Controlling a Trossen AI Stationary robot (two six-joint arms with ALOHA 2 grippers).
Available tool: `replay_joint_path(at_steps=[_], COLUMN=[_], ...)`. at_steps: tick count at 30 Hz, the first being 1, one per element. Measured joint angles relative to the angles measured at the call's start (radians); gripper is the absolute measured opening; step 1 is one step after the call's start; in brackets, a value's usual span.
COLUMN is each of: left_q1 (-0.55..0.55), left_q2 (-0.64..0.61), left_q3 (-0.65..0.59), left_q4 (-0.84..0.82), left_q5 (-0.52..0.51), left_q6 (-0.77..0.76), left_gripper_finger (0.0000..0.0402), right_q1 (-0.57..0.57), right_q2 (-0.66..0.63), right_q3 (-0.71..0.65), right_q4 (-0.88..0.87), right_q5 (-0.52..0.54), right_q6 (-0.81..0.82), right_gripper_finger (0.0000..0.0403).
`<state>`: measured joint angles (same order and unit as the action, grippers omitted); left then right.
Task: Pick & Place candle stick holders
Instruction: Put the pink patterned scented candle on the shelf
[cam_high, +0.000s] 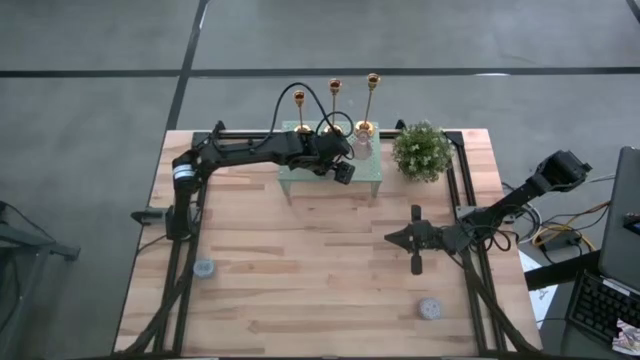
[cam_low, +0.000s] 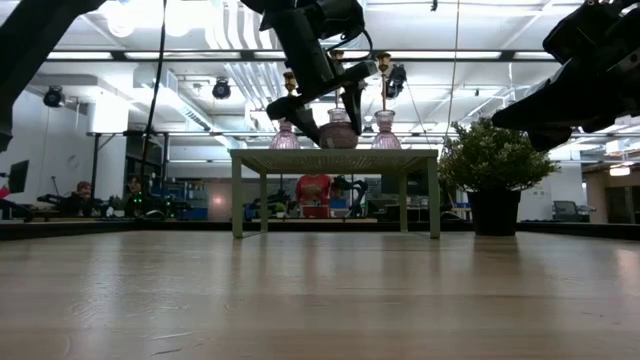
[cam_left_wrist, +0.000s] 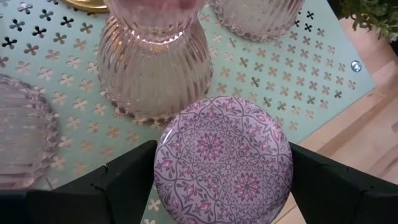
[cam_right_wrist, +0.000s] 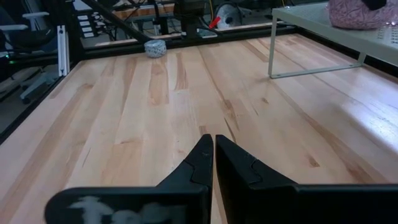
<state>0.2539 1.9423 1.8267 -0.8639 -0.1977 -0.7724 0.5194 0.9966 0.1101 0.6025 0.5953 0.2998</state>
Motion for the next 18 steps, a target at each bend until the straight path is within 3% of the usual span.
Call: replay_joint_path(at_steps=[18], left_q1=[0.0], left_q2=[0.0], left_q3=[0.0], left_q4=[-0.003], left_q5=[-0.001], left_q6=[0.033], left_gripper_finger=[0.033], right_q1=[0.0], right_q2=[0.0], right_q3=[0.0], right_q4=[-0.002], right_q5=[0.0], right_q6=[0.007], right_gripper_finger=[0.0013])
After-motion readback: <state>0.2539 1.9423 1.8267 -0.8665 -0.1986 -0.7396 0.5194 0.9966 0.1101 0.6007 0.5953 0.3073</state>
